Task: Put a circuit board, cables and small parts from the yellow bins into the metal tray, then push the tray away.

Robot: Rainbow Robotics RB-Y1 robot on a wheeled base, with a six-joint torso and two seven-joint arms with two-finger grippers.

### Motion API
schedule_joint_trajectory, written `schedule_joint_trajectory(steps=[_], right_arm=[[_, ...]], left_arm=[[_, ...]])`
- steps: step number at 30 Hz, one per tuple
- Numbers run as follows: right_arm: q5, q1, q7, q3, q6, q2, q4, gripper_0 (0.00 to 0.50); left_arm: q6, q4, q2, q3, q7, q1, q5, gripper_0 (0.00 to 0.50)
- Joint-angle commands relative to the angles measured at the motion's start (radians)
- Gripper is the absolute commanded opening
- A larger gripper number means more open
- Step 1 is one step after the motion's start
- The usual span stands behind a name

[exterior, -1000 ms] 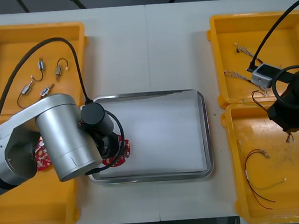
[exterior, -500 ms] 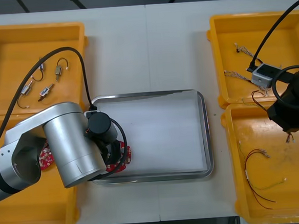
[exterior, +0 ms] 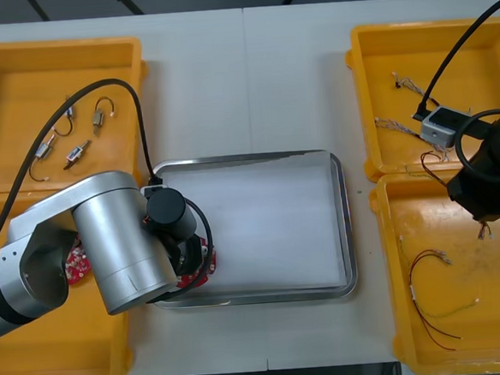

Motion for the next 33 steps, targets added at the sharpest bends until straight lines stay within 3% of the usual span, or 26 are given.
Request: schedule_joint_trajectory(steps=[1, 10, 12, 14, 18, 25, 33], right_arm=[[0.007, -0.024, 0.030, 0.003, -0.007, -0.034, -0.007, 0.000], [0.007, -0.024, 0.030, 0.003, -0.007, -0.034, -0.007, 0.000], [0.007, -0.024, 0.030, 0.003, -0.007, -0.034, -0.007, 0.000], [0.007, -0.024, 0.030, 0.003, -0.007, -0.034, -0.007, 0.000], [0.007, -0.024, 0.030, 0.003, -0.007, -0.034, -0.007, 0.000], [0.010, -0.010, 0.035, 0.052, -0.039, -0.039, 0.003, 0.000], [0.000, -0.084, 0.058, 0.132, -0.082, -0.040, -0.034, 0.000]], left_arm=[[0.002, -0.077, 0.023, 0.001, 0.007, -0.038, 0.016, 0.500], [0.065, -0.218, 0.112, 0.108, 0.022, -0.067, 0.160, 0.500], [0.073, -0.249, 0.166, 0.157, 0.019, -0.088, 0.246, 0.500], [0.074, -0.253, 0.178, 0.169, 0.019, -0.093, 0.266, 0.500], [0.081, -0.273, 0.278, 0.262, 0.007, -0.139, 0.426, 0.500], [0.088, -0.232, 0.400, 0.381, -0.028, -0.191, 0.633, 0.500], [0.088, -0.132, 0.492, 0.447, -0.191, -0.190, 0.691, 0.500]])
